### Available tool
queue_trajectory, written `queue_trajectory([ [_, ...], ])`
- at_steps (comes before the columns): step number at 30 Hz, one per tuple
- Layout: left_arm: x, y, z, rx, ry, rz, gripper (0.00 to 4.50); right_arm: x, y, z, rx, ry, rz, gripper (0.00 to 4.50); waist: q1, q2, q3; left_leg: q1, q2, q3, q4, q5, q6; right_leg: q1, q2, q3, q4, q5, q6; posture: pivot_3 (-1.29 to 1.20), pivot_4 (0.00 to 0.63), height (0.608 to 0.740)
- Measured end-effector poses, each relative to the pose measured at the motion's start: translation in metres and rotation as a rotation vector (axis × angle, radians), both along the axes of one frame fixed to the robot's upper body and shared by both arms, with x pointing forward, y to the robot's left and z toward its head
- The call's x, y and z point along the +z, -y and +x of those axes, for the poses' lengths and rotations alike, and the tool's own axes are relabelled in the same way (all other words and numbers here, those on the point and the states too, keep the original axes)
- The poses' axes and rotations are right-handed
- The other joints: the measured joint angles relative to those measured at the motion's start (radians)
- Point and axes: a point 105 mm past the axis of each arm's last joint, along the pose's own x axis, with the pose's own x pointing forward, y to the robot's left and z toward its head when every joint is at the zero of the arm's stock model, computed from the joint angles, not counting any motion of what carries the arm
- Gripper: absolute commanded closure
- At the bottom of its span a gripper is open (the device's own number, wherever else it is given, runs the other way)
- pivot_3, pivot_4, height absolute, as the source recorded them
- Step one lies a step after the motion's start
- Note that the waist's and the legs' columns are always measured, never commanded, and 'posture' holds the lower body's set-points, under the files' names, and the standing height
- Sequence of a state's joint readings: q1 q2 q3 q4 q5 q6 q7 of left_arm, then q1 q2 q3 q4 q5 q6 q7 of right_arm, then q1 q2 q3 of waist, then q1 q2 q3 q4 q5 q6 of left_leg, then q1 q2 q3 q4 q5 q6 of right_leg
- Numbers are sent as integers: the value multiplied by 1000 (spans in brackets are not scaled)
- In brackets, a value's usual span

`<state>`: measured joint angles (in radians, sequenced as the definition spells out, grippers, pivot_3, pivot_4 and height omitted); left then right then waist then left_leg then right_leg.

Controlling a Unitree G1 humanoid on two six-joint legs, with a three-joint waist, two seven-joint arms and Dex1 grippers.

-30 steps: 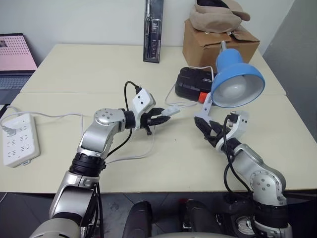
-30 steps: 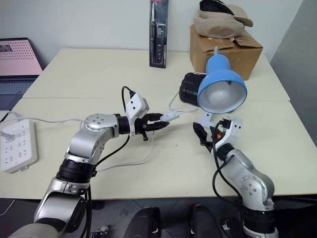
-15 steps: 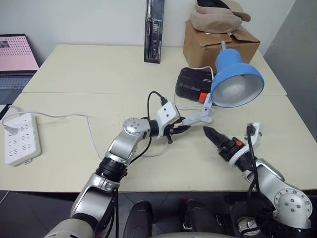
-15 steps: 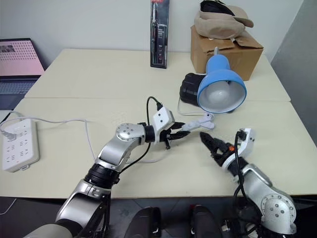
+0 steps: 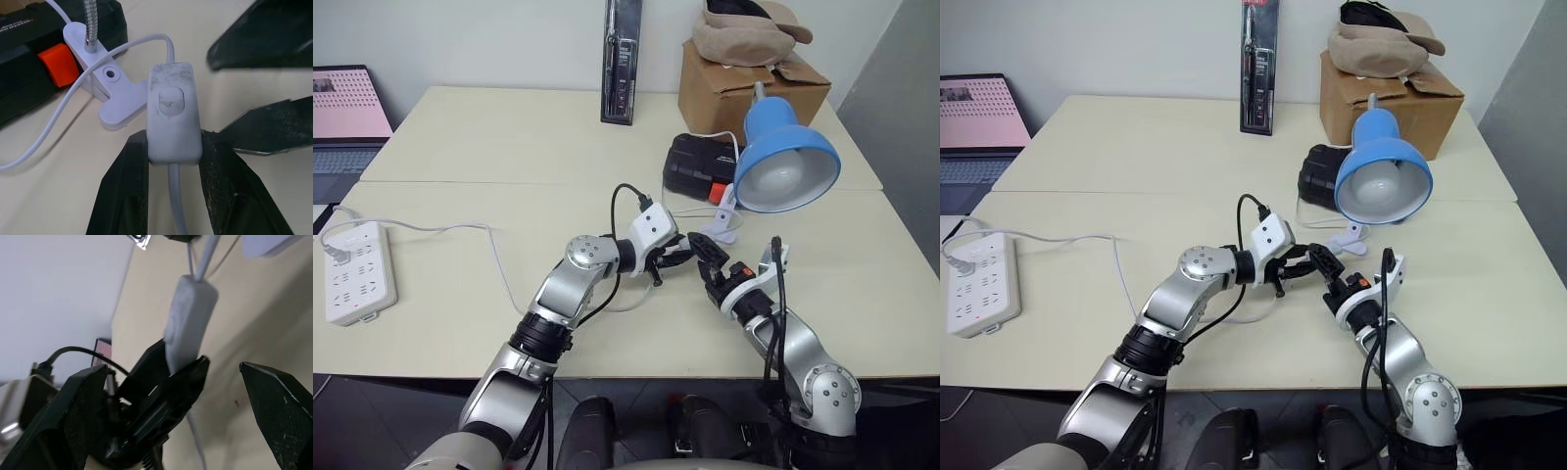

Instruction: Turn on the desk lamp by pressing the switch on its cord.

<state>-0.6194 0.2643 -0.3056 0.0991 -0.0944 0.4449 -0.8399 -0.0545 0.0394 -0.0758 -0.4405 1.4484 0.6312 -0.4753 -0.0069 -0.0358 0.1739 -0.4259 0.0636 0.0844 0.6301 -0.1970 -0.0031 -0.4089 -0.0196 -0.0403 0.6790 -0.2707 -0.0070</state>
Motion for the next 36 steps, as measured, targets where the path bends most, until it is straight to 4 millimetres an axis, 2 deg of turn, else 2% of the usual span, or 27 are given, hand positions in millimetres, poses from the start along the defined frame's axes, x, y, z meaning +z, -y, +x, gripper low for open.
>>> queue_trajectory([
  [11, 7, -17, 0, 41, -78, 27, 3426, 3, -11, 9, 11, 48, 46, 0, -1, 0, 0, 0, 0, 0, 0, 0, 0, 0, 0, 0, 0, 0, 0, 0, 150, 740],
  [34, 10, -19, -3, 37, -90, 34, 3426, -4, -16, 14, 30, 44, 28, 0, -1, 0, 0, 0, 0, 0, 0, 0, 0, -1, 0, 0, 0, 0, 0, 0, 150, 740],
  [36, 10, -19, -3, 38, -89, 36, 3426, -4, -17, 15, 34, 43, 25, 369, -1, 0, 0, 0, 0, 0, 0, 0, 0, -1, 0, 0, 0, 0, 0, 0, 150, 740],
])
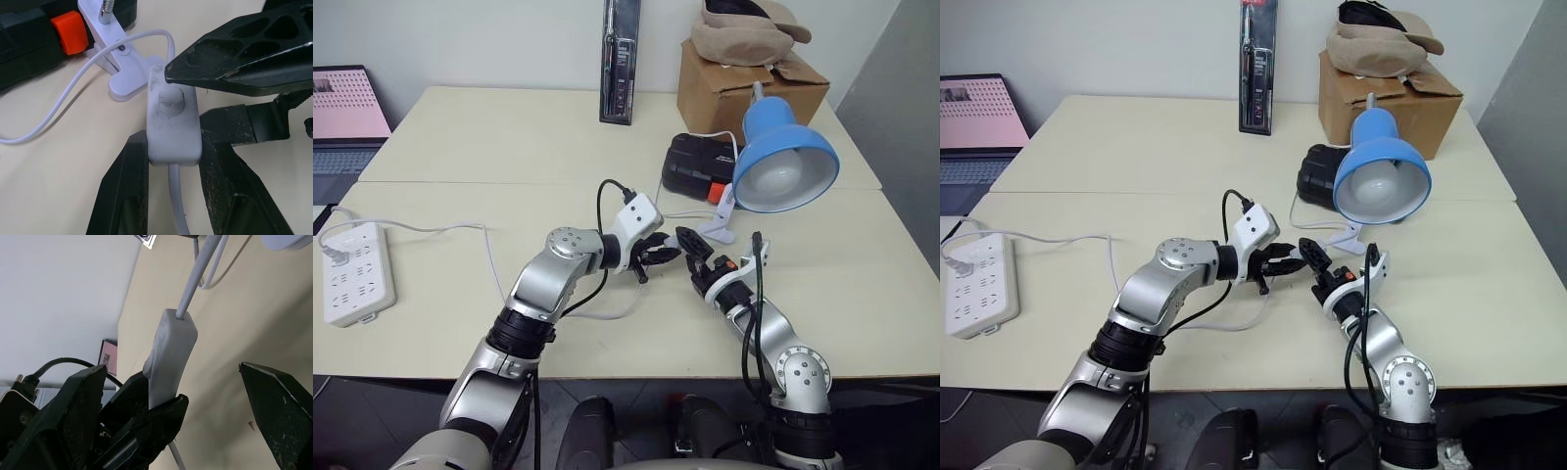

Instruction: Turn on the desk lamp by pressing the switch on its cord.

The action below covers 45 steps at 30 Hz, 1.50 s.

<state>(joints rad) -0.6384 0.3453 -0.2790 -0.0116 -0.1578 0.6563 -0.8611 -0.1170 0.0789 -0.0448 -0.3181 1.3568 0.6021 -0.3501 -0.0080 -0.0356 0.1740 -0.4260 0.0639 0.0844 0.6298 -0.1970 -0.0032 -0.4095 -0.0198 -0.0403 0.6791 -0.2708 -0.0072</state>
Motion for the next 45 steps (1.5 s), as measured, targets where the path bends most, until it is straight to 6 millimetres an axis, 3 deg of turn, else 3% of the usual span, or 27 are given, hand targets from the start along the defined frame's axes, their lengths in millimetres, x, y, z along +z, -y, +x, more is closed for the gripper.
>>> queue_trajectory([
  [6, 4, 1, -2, -8, 16, -1, 3426, 1, -4, 2, 13, 3, -1, 1642, 0, 0, 0, 0, 0, 0, 0, 0, 0, 0, 0, 0, 0, 0, 0, 0, 150, 740],
  [9, 4, 1, -2, -8, 15, 0, 3426, 0, -4, 2, 15, 1, -2, 2510, 0, 0, 0, 0, 0, 0, 0, 0, 0, 0, 0, 0, 0, 0, 0, 0, 150, 740],
  [15, 2, 0, -2, -6, 6, 3, 3426, 2, -6, 2, 26, 15, 2, 3711, 0, 0, 0, 0, 0, 0, 0, 0, 0, 0, 0, 0, 0, 0, 0, 0, 150, 740],
  [29, 3, 0, -2, -6, 6, 0, 3426, 3, -6, 2, 25, 19, 4, 3834, 0, 0, 0, 0, 0, 0, 0, 0, 0, 0, 0, 0, 0, 0, 0, 0, 150, 740],
  [31, 3, 0, -2, -5, 7, -1, 3426, 3, -6, 2, 23, 24, 1, 3137, 0, 0, 0, 0, 0, 0, 0, 0, 0, 0, 0, 0, 0, 0, 0, 0, 150, 740],
  [44, 4, 1, -2, -6, 12, -1, 3426, 3, -2, -1, 20, 37, 1, 105, 0, 0, 0, 0, 0, 0, 0, 0, 0, 0, 0, 0, 0, 0, 0, 0, 150, 740],
  [45, 4, 1, -2, -6, 13, -1, 3426, 4, 0, -2, 20, 41, -3, 80, 0, 0, 0, 0, 0, 0, 0, 0, 0, 0, 0, 0, 0, 0, 0, 0, 150, 740],
])
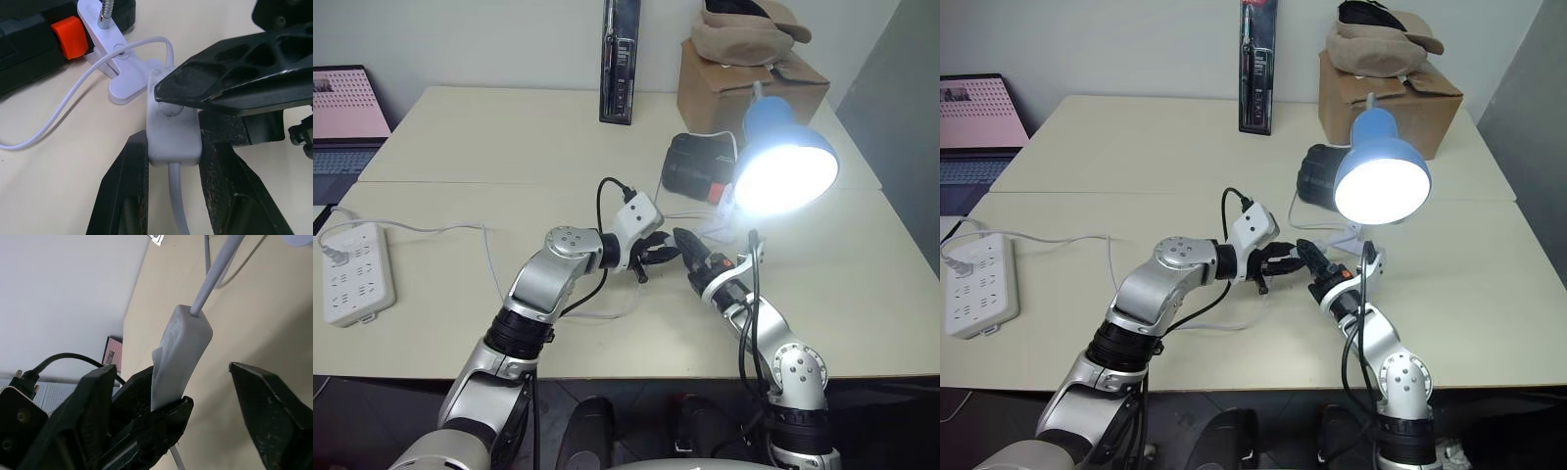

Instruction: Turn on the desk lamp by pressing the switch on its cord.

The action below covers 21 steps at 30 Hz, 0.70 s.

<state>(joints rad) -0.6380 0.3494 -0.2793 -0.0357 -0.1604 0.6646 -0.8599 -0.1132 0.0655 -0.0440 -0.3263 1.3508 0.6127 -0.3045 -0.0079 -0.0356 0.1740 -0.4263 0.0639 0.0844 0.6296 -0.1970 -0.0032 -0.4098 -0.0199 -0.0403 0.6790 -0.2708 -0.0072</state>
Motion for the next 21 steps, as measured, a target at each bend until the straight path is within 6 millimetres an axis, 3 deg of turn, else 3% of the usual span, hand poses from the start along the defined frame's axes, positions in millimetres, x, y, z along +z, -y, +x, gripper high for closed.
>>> queue_trajectory([
  [7, -2, -6, 6, 13, 37, 11, 3426, -4, 28, -23, 25, 13, -107, 70, 2, 0, 0, 0, -1, 0, 0, 0, 0, 0, 0, 0, 0, 0, 0, 0, 150, 740],
  [11, -15, -26, 21, 62, 75, 76, 3426, 1, 45, -39, 88, 101, -356, 70, 0, 0, 0, 0, 0, 0, 0, 0, 0, 0, 0, 0, 0, 0, 0, 0, 150, 740],
  [13, -19, -29, 26, 45, 137, 123, 3426, 9, 44, -47, 173, 218, -586, 70, 2, 2, 1, 0, -1, 0, 0, 0, 0, -1, 0, 0, 0, 0, 0, 0, 150, 740],
  [18, -31, -35, 38, 39, 187, 163, 3426, 26, 50, -49, 291, 478, -1020, 70, 7, 1, 1, -2, -1, -1, 0, 0, 0, -1, 0, -2, -3, 0, 0, 0, 150, 740],
  [20, -34, -33, 38, 34, 192, 158, 2726, 25, 52, -50, 328, 517, -1102, 70, 9, 1, 1, -4, -1, 0, 0, 0, 0, -1, 0, -3, -4, 0, 0, 0, 150, 740],
  [21, -36, -31, 39, 31, 196, 159, 2613, 25, 54, -50, 352, 543, -1159, 70, 9, 1, 1, -5, -1, 0, 0, 0, 0, -2, 0, -3, -5, 0, 0, 0, 150, 740],
])
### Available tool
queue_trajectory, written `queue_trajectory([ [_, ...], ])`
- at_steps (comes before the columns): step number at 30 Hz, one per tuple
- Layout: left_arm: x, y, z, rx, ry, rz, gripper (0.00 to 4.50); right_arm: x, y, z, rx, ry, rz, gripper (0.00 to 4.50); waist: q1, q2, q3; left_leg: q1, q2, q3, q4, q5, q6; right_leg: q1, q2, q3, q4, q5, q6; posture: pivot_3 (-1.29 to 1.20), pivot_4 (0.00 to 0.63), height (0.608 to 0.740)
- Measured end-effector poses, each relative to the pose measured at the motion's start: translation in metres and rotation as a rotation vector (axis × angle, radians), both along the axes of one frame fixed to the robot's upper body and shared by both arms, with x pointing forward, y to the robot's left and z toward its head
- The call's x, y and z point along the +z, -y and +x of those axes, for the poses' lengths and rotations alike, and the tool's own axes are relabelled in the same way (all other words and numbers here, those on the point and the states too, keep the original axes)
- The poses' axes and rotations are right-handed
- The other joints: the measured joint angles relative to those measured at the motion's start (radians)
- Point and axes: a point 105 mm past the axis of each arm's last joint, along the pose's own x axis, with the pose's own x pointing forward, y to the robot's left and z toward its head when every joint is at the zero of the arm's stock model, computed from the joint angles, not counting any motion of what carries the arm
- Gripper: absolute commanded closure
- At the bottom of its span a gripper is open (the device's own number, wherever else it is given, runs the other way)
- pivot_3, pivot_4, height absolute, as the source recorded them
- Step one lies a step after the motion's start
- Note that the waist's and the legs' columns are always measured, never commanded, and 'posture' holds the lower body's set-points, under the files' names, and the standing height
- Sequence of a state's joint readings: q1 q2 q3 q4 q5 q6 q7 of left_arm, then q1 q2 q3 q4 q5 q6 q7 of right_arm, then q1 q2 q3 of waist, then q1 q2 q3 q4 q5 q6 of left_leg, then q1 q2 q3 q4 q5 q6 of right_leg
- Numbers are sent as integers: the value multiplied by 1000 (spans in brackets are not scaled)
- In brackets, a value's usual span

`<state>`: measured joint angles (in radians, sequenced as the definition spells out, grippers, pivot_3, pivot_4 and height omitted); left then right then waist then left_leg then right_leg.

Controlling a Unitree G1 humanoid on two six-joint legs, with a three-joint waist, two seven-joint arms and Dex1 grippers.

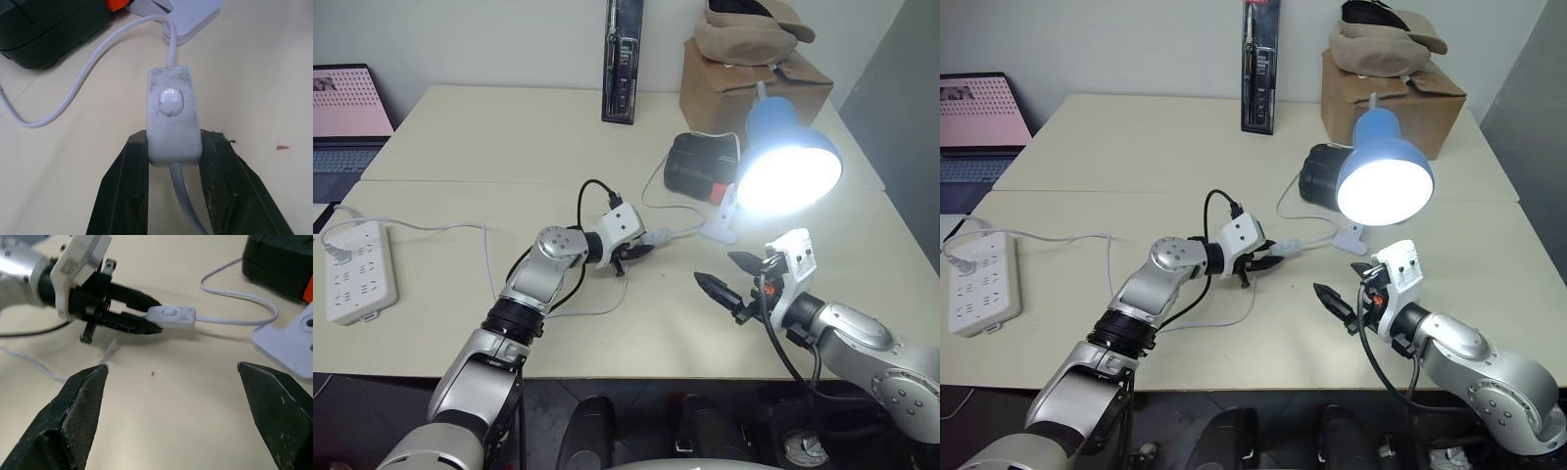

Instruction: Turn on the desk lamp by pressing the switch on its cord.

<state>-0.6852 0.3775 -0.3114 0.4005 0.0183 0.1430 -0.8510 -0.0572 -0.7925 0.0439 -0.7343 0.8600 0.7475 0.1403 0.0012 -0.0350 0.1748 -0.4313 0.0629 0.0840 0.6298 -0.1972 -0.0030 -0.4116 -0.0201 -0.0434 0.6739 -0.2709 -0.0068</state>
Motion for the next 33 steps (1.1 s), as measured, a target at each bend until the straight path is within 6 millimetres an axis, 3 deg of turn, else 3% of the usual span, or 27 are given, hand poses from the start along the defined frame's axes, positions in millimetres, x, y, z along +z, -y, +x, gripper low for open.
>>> queue_trajectory([
  [3, -4, 6, 0, -10, 11, -7, 2001, 2, 7, 0, 53, 71, -148, 70, 1, -2, 0, -1, 0, 1, 0, 0, 0, -1, 0, 0, -1, 0, 0, 0, 150, 740],
  [7, -4, 16, -3, -34, 6, -34, 1182, 7, 10, -2, 96, 108, -157, 70, 1, -2, 0, -1, 0, 0, 0, 0, 0, -1, 0, 0, -1, 0, 0, 0, 150, 740],
  [12, 6, 11, -6, -66, 16, -45, 15, 5, 25, 0, 98, 101, -196, 70, -2, -2, 0, 0, 0, 0, 1, 0, 0, -1, 0, -1, 2, 0, 0, 0, 150, 740],
  [16, 31, -16, -3, -33, 71, -53, 15, 4, 32, 3, 111, 101, -211, 70, -4, -2, 0, 1, 1, -1, 1, 0, 0, -1, 0, -1, 3, 0, 0, 0, 150, 740],
  [19, 60, -63, 1, 63, 119, -50, 15, 4, 38, 12, 119, 109, -231, 70, -9, -2, 0, 2, 1, 0, 1, 0, 0, -1, 0, 1, 4, 0, 0, 0, 150, 740],
  [21, 66, -87, -5, 118, 131, -32, 15, 5, 40, 16, 142, 127, -247, 70, -10, -2, 0, 3, 1, 1, 0, 0, 0, 0, 0, 1, 4, 0, 0, 0, 150, 740],
  [24, 54, -124, -26, 207, 46, -40, 15, 7, 47, 23, 165, 120, -251, 70, -8, -2, 0, 3, 1, 2, 0, 0, 0, 0, -1, 2, 3, 0, 0, 0, 150, 740],
  [29, 50, -155, -54, 298, -15, -68, 15, 15, 55, 33, 196, 124, -237, 70, -1, -2, 1, 4, 1, 1, 1, 0, 0, 1, -2, 0, 4, 0, -1, 0, 150, 740],
  [33, 45, -158, -74, 315, -80, -124, 15, 6, 54, 35, 228, 86, -242, 70, 2, -2, 1, 4, 1, 1, 1, 0, 0, 1, -2, -1, 4, -1, -1, 0, 150, 740],
])
